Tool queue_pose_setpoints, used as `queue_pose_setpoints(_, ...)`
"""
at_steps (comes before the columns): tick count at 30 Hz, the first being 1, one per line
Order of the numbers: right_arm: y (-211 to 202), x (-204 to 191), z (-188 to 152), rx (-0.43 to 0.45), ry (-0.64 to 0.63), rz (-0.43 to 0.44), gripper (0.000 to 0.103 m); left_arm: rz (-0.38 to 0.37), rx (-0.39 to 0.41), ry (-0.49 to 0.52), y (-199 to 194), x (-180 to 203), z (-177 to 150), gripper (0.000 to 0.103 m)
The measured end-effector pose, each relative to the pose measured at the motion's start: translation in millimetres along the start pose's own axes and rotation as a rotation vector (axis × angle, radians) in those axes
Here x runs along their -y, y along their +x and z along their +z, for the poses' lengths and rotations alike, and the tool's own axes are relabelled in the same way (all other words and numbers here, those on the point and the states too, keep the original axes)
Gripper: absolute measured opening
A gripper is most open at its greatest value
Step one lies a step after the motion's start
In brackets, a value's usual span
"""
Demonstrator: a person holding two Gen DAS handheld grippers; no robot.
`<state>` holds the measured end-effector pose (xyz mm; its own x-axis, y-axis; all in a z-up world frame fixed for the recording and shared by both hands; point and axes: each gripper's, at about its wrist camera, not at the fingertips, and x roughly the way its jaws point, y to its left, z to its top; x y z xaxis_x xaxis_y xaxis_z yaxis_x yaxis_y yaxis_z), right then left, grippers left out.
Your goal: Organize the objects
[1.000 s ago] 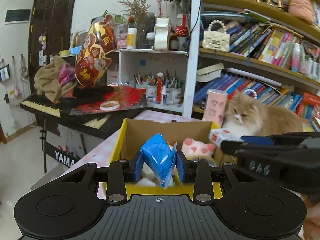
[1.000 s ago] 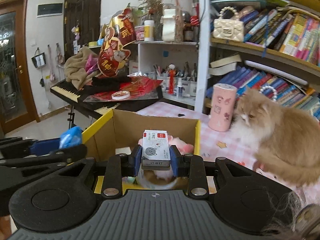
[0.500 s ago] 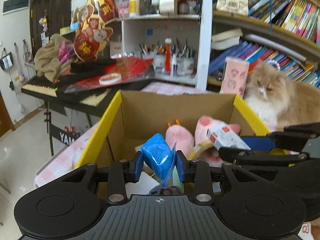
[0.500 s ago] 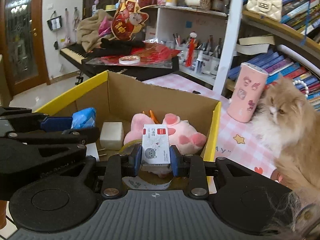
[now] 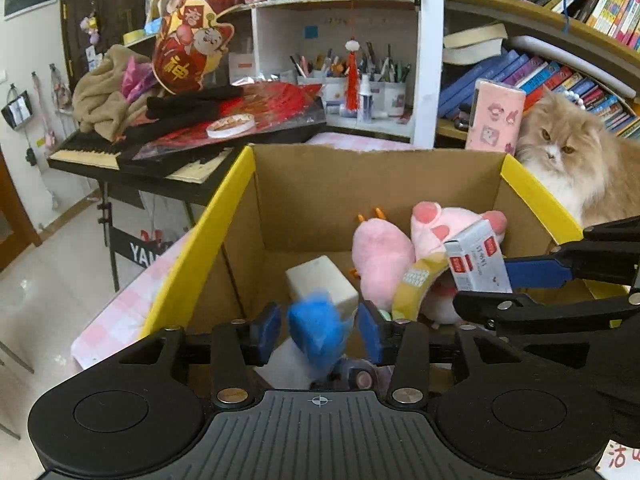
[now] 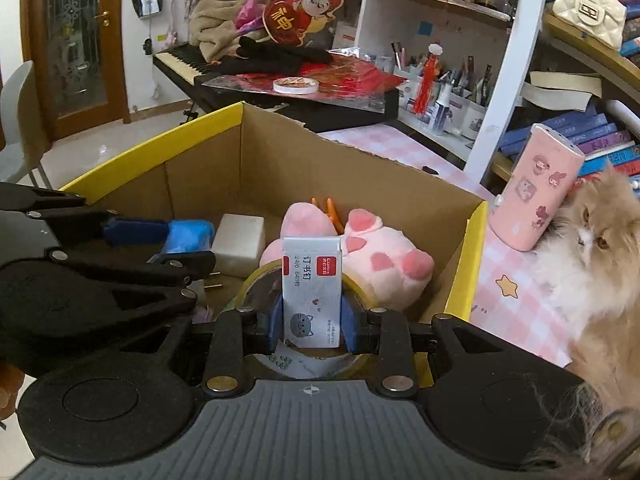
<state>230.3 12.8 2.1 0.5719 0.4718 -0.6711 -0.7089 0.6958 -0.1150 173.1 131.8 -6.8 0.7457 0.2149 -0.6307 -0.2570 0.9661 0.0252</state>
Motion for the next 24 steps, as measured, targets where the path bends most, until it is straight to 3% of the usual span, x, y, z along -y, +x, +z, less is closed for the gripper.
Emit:
queue_pose_setpoints(5,-18.9,1.5,-4.5,0.037,0.067,-0.058,0.039,-0.054,0.041,-0.02,-16.9,-5.4,0.9,0.052)
queue_pose_setpoints(9,-47.6,5.4,-11.7,0.093,0.136,-0.104,0.048,-0.033,0.123,-0.003,-40.5,-3.4,-0.6,0.074)
queue_pose_setpoints(17,-109.2,-2.7,-37.4,0.194,0.287,-0.245,0.065,-0.116,0.209,0.025,-89.9,-1.8,-12.3,0.081)
queue_pose_setpoints(22,-138.9,-20.3,-62.5,0.204,0.373,-0.343,0.067,-0.146,0.212,0.05,-113.7,1.7,-31.4,0.082)
queue_pose_setpoints(24,-147.4,-27.2,-74.1,0.189,0.411,-0.38,0.067,-0.157,0.199,0.053,-120.0,2.0,-41.2,0.087)
